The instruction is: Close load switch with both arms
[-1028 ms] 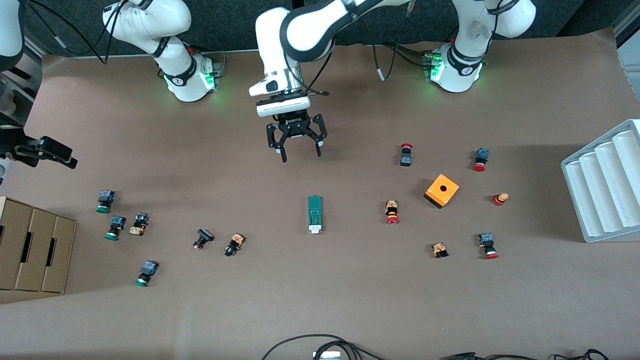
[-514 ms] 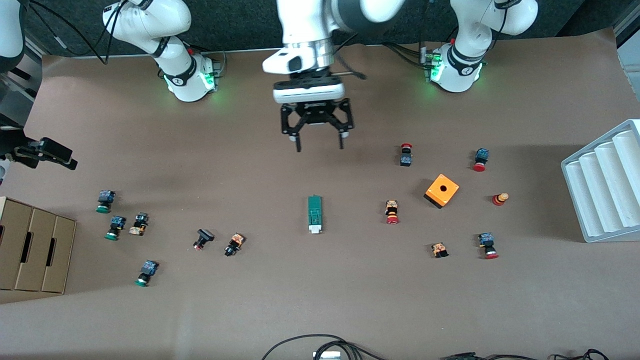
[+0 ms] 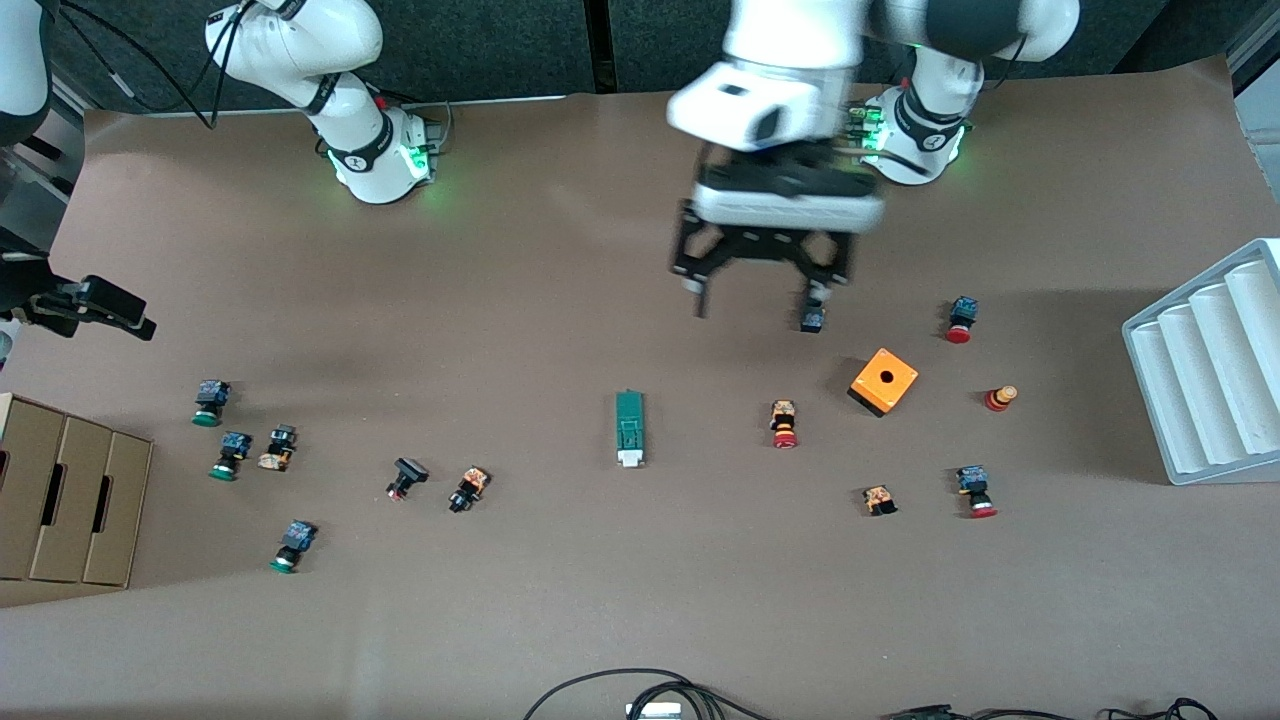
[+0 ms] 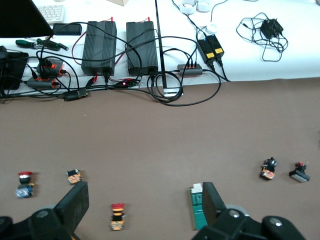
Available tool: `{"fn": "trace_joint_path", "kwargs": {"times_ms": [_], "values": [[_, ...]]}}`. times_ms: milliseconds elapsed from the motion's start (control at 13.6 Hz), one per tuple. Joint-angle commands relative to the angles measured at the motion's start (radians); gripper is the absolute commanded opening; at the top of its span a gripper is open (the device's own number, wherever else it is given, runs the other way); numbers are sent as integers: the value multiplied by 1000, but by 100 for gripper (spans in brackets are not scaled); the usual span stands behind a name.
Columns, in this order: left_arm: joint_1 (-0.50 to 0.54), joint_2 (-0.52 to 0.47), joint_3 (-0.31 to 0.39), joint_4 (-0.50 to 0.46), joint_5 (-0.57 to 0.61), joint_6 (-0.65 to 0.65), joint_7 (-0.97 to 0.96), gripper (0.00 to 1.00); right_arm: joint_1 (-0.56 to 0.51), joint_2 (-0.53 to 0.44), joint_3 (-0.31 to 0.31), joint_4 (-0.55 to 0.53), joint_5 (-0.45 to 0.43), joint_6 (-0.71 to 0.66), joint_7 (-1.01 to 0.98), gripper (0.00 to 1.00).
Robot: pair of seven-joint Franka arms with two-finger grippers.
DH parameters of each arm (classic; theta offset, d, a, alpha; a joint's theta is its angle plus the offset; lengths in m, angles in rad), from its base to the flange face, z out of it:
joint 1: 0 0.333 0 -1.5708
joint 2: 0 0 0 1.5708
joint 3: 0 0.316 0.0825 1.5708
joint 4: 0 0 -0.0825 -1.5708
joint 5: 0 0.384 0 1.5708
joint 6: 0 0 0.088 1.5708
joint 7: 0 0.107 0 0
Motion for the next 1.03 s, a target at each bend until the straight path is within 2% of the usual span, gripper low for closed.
{"fn": "trace_joint_path", "kwargs": {"times_ms": [0, 294, 441, 587, 955], "values": [[52, -18, 71, 10, -136, 1, 211, 100, 3, 11, 1, 23, -6, 0, -5, 99], [55, -44, 243, 4, -295, -11, 479, 100, 3, 9, 1, 23, -6, 1, -5, 99], [57, -61, 294, -2, -326, -54, 546, 100, 3, 11, 1, 23, -6, 0, -5, 99], [80, -77, 318, -32, -326, -106, 637, 100, 4, 9, 5, 23, -4, 0, -3, 99], [204, -97, 338, -114, -353, -238, 628, 100, 4, 8, 7, 21, -6, -5, -3, 99]]}}
